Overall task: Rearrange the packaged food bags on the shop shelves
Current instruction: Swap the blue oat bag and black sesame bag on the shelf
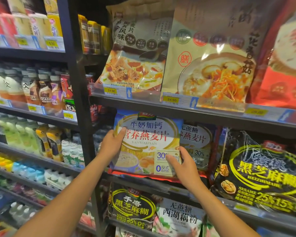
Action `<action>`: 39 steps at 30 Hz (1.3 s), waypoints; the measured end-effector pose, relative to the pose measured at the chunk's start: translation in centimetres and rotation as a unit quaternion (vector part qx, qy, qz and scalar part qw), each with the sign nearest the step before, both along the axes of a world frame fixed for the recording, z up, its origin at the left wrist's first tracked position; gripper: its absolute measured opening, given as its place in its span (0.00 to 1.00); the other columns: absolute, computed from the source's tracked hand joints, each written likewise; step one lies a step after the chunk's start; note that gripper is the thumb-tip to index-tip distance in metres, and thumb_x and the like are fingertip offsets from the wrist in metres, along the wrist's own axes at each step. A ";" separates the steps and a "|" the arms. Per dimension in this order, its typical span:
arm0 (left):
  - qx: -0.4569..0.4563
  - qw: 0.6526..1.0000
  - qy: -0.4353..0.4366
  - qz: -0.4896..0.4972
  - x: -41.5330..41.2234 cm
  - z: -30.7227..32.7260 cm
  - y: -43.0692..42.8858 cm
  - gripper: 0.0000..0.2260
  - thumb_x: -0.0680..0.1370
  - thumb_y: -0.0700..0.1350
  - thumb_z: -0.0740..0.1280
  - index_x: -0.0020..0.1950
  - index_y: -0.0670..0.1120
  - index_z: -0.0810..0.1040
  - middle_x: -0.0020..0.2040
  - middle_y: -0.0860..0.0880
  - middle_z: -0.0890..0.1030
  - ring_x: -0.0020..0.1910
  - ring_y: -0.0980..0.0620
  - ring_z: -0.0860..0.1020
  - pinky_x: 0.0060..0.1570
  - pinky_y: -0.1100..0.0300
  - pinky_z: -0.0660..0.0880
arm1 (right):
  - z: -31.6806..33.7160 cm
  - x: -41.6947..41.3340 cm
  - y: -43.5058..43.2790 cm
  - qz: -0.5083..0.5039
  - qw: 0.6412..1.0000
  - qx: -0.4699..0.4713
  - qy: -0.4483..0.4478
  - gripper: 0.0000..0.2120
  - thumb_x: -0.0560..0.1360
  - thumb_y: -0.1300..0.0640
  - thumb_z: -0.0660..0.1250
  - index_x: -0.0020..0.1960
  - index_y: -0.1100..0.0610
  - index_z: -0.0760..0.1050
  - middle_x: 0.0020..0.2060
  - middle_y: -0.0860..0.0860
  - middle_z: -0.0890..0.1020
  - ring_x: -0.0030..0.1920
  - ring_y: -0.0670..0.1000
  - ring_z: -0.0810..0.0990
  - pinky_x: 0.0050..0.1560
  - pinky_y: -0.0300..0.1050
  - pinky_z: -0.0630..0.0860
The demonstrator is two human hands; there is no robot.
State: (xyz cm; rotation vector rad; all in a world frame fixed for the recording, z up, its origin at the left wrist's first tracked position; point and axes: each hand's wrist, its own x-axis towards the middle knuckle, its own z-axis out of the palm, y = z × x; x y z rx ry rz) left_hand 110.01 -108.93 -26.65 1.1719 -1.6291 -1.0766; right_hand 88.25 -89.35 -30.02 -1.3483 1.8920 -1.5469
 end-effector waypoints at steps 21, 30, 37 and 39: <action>0.048 0.998 0.042 0.003 1.7 -6.7 18.3 0.18 0.79 0.59 0.69 0.59 0.46 0.78 0.51 0.49 0.86 0.48 0.51 0.86 0.45 0.50 0.83 | -5.9 0.2 17.2 0.040 0.991 0.053 -0.114 0.14 0.79 0.53 0.72 0.64 0.49 0.78 0.56 0.41 0.86 0.59 0.46 0.84 0.57 0.47 0.82; 0.050 0.997 0.033 0.040 6.7 -10.5 22.7 0.25 0.75 0.67 0.69 0.60 0.48 0.80 0.52 0.49 0.87 0.48 0.51 0.86 0.45 0.48 0.83 | -8.8 3.8 19.8 0.078 0.981 0.107 -0.140 0.12 0.80 0.54 0.71 0.62 0.47 0.76 0.54 0.38 0.85 0.56 0.33 0.81 0.49 0.30 0.78; 0.071 0.994 0.073 -0.030 6.4 -9.8 21.3 0.10 0.81 0.52 0.70 0.60 0.50 0.79 0.52 0.50 0.88 0.51 0.48 0.87 0.50 0.48 0.84 | -9.4 4.0 18.7 0.045 0.986 0.102 -0.120 0.14 0.79 0.50 0.72 0.64 0.47 0.77 0.56 0.39 0.85 0.59 0.39 0.82 0.61 0.46 0.80; 0.078 0.991 0.074 -0.081 6.2 -9.2 20.1 0.11 0.80 0.48 0.72 0.61 0.50 0.79 0.53 0.50 0.88 0.51 0.50 0.87 0.47 0.53 0.84 | -9.1 3.8 18.0 0.029 0.989 0.093 -0.107 0.14 0.79 0.52 0.71 0.64 0.48 0.78 0.56 0.39 0.85 0.58 0.40 0.83 0.59 0.43 0.80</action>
